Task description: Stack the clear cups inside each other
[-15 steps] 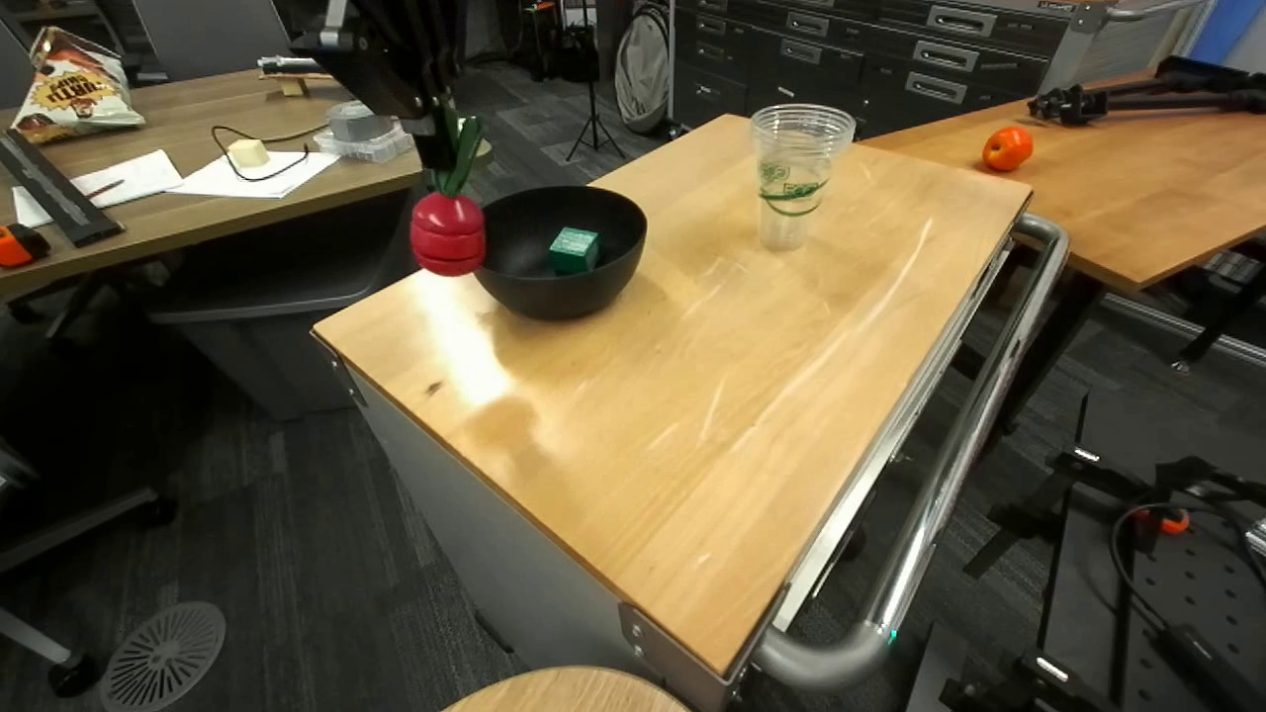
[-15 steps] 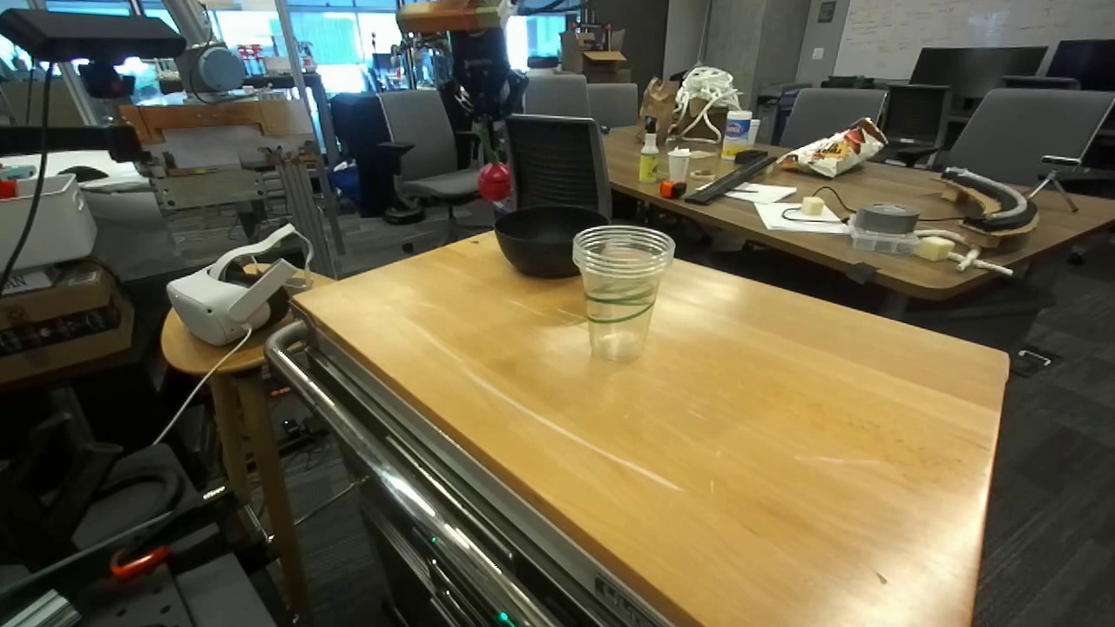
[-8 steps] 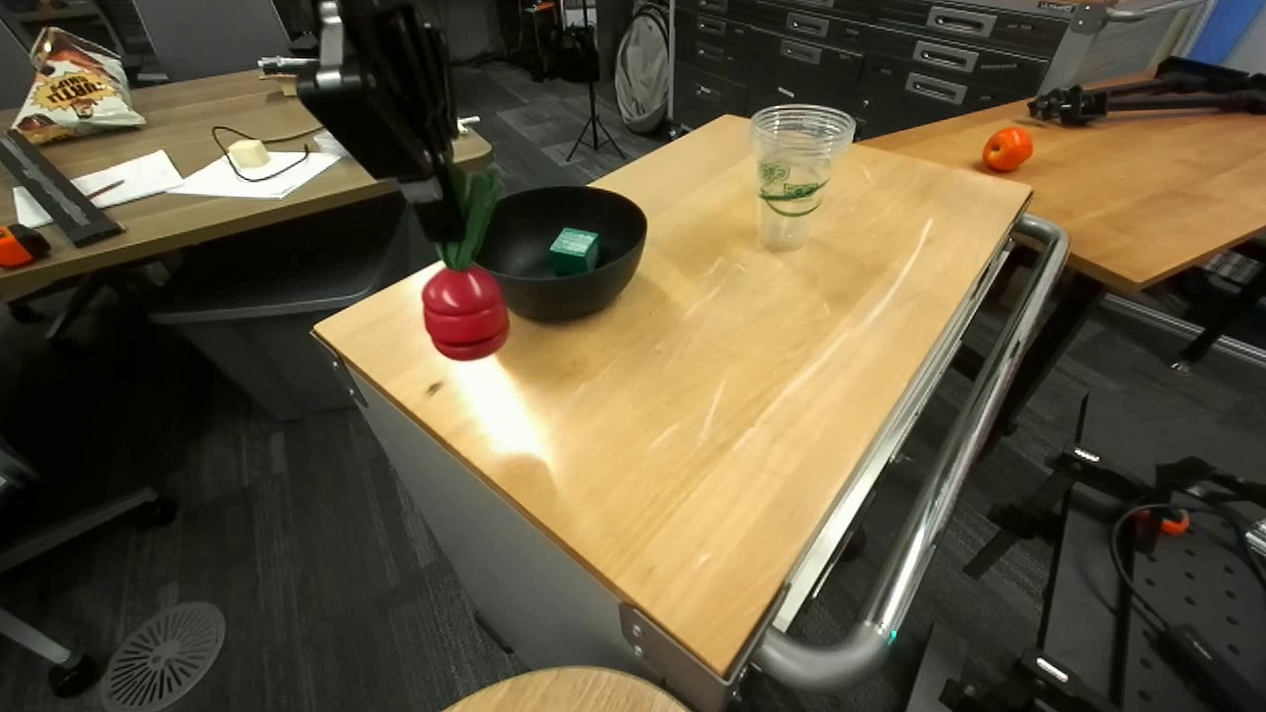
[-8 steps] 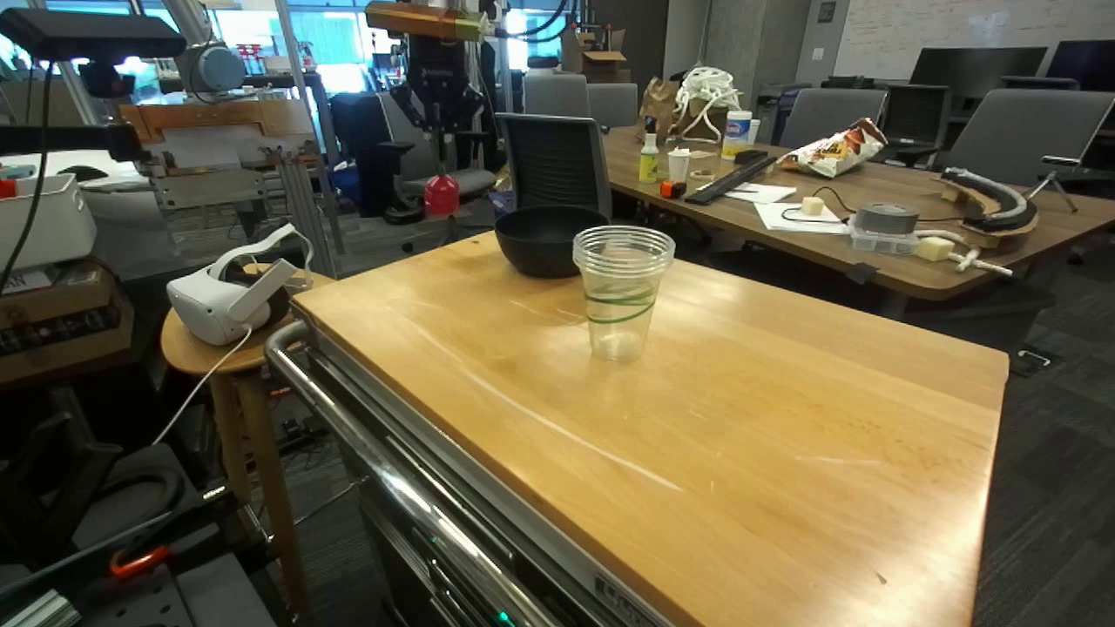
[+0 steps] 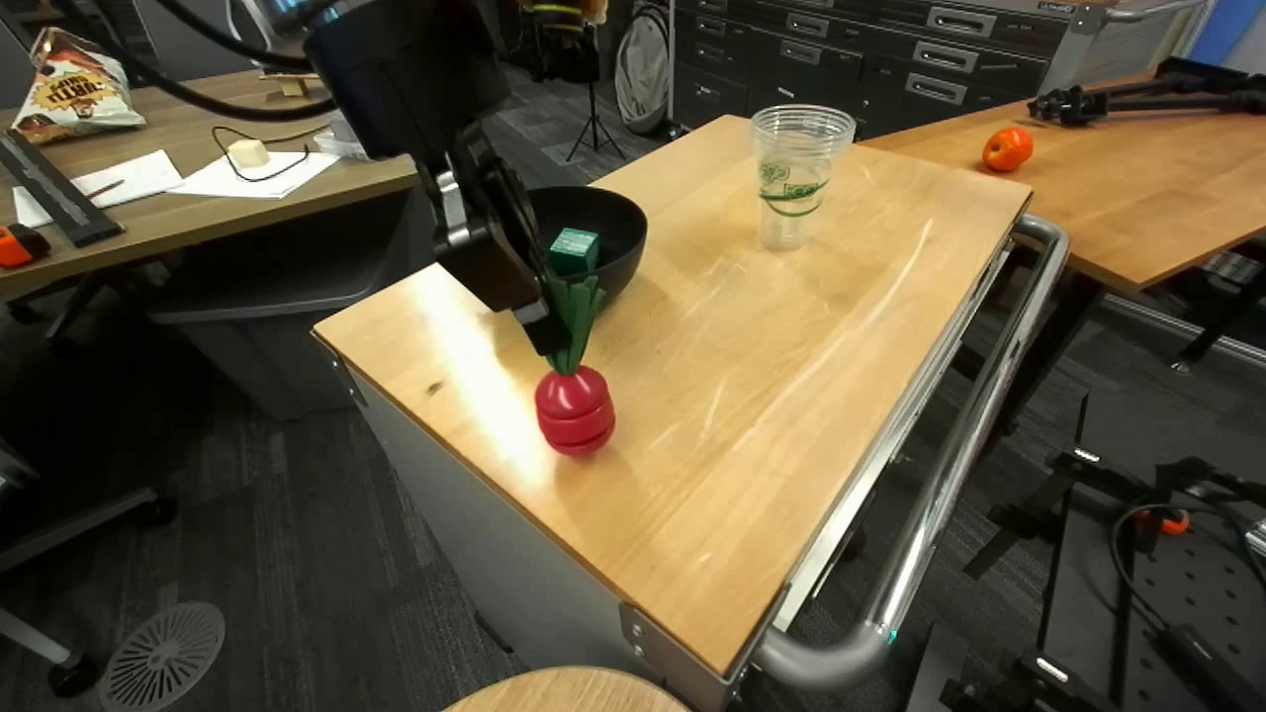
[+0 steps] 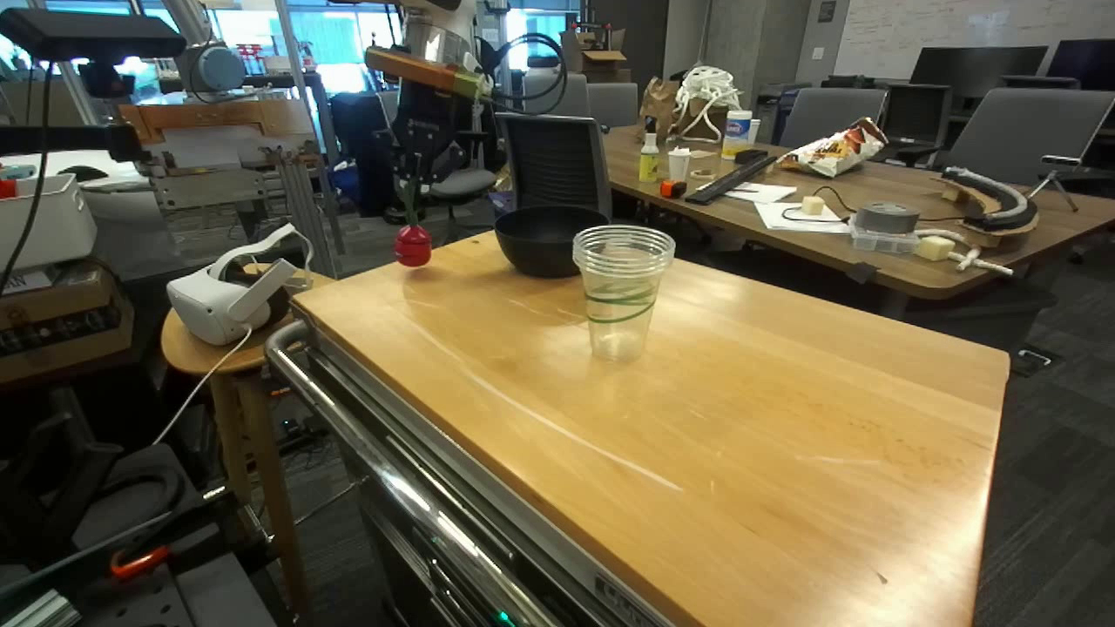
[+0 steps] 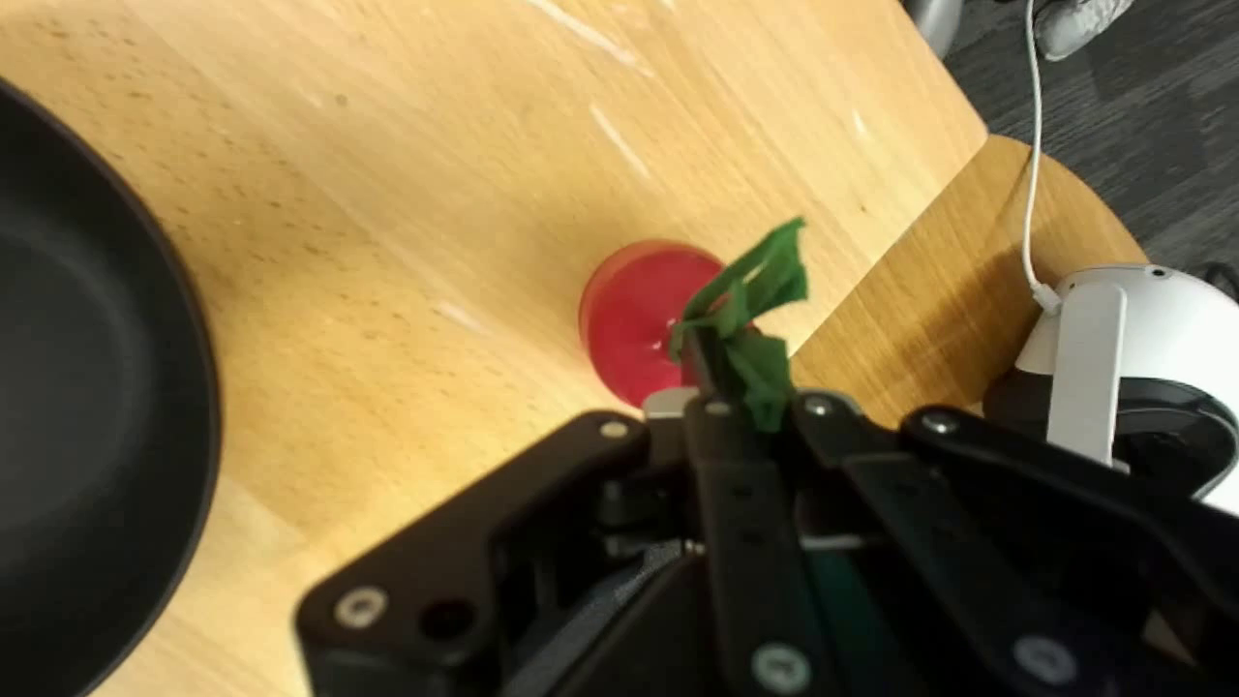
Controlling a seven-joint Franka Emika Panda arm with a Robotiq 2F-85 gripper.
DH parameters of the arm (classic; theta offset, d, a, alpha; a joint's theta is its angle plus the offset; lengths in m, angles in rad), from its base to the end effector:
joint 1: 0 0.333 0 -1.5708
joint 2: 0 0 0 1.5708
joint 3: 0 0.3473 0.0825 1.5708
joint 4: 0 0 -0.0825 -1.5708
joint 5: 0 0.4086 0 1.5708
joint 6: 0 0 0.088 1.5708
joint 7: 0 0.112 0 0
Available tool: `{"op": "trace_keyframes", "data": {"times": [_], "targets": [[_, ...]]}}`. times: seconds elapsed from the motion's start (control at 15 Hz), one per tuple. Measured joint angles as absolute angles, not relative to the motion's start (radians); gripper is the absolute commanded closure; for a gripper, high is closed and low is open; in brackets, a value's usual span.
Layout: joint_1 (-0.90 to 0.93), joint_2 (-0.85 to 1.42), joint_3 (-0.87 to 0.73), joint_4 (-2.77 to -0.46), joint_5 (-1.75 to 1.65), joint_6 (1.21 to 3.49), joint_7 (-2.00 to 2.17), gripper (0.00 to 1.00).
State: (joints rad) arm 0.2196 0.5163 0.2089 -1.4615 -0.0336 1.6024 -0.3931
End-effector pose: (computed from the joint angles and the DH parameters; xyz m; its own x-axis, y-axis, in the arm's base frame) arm 0.6397 0.2629 0.3778 0.6261 0.7191 -0.3014 0.6950 -0.6900 -0.2024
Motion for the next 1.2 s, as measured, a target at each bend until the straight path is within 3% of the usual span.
{"op": "trace_keyframes", "data": {"times": [0.13,0.67,1.2], "targets": [[0.220,0.524,0.208,-1.462,-0.034,1.598,-0.393,0.63],[0.198,0.441,0.175,-1.509,-0.037,1.773,-0.280,0.02],[0.173,0.362,0.116,-1.637,-0.077,2.106,-0.021,0.00]]}}
